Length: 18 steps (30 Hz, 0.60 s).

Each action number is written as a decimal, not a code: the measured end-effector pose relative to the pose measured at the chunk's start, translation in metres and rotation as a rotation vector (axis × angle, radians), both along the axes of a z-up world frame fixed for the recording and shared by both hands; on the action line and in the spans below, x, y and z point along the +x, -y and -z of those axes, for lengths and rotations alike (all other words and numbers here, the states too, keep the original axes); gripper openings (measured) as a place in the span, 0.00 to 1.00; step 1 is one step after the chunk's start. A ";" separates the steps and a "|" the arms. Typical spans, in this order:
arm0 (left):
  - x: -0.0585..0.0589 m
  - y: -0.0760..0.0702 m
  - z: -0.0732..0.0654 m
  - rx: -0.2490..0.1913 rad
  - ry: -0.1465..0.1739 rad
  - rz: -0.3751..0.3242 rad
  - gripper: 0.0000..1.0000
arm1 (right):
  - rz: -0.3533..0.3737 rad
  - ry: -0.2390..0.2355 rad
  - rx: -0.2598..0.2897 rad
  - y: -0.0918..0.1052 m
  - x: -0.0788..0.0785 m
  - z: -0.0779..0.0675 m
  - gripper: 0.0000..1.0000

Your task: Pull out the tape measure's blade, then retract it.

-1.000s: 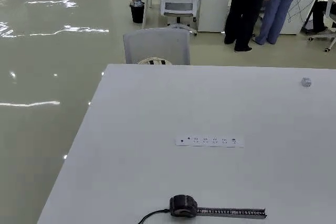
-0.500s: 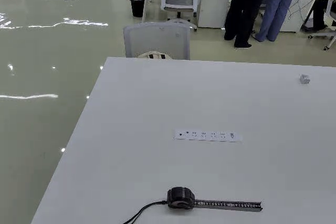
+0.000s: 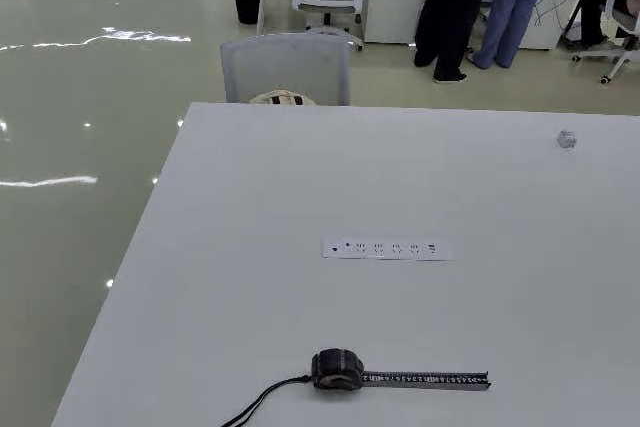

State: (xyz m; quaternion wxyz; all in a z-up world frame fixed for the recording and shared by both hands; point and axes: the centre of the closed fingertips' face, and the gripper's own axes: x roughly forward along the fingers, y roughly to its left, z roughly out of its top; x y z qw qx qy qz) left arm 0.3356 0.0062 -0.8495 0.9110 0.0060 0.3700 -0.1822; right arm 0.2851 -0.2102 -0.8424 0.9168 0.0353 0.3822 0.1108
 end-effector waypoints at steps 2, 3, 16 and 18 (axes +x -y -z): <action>0.001 -0.001 -0.001 0.002 -0.001 -0.010 1.00 | -0.003 -0.001 0.004 -0.002 -0.001 -0.002 0.81; 0.001 -0.001 -0.002 0.002 -0.002 -0.016 1.00 | -0.005 -0.001 0.003 -0.002 -0.001 -0.002 0.82; -0.005 -0.008 -0.008 0.007 -0.038 -0.095 1.00 | -0.036 -0.004 0.023 0.000 -0.006 -0.008 0.86; -0.006 -0.010 -0.012 0.001 -0.038 -0.110 1.00 | -0.048 -0.007 0.033 -0.001 -0.009 -0.008 0.86</action>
